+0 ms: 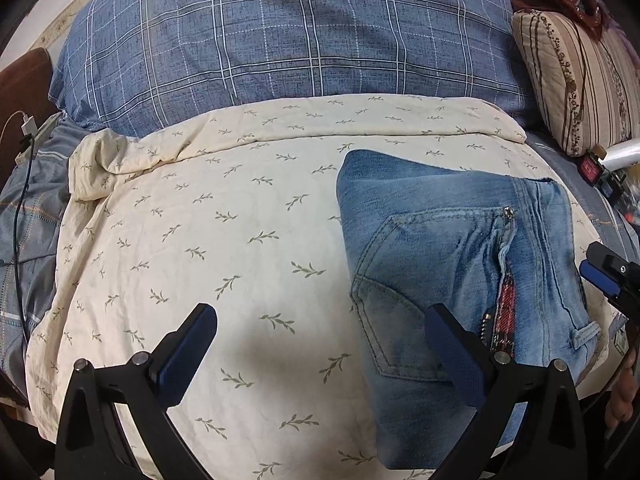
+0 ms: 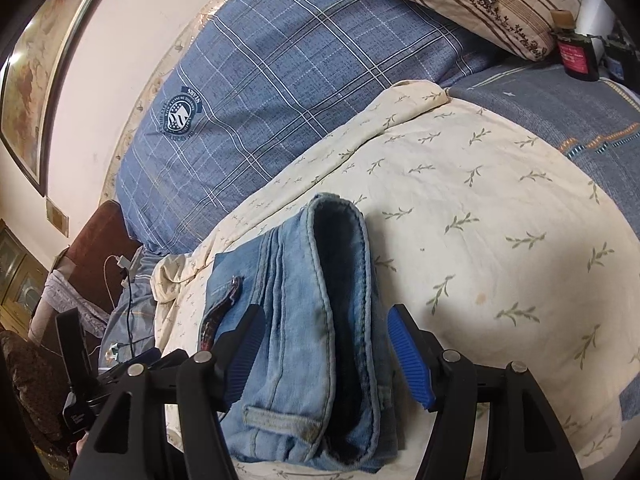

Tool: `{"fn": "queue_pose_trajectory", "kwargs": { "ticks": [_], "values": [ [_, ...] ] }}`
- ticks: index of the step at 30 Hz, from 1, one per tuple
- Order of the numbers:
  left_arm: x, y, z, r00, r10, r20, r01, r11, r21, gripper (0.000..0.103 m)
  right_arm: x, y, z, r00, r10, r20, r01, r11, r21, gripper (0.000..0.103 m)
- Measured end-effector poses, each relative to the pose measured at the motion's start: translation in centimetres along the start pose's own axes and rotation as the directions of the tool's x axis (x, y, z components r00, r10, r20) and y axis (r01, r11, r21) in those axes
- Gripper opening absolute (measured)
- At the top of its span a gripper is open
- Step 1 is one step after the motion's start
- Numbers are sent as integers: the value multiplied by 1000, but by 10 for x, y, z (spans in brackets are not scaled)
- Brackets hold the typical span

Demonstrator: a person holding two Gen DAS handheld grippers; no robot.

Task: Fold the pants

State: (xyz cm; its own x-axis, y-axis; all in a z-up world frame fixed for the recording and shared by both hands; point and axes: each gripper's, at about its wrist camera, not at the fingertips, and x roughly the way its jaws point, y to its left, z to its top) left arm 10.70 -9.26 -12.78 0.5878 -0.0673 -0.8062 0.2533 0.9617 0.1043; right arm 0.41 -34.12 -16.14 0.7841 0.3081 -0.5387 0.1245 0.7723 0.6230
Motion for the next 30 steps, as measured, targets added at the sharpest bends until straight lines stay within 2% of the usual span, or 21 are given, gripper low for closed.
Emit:
{"fn": "queue_pose_trajectory", "kwargs": {
  "ticks": [16, 30],
  "values": [
    [10, -16, 10, 998, -55, -33, 54, 998, -25, 103, 6, 0, 11, 1000, 6, 5, -6, 1000, -4, 69],
    [17, -16, 12, 992, -89, -84, 83, 994, -72, 103, 11, 3, 7, 999, 27, -36, -28, 999, -24, 69]
  ]
}}
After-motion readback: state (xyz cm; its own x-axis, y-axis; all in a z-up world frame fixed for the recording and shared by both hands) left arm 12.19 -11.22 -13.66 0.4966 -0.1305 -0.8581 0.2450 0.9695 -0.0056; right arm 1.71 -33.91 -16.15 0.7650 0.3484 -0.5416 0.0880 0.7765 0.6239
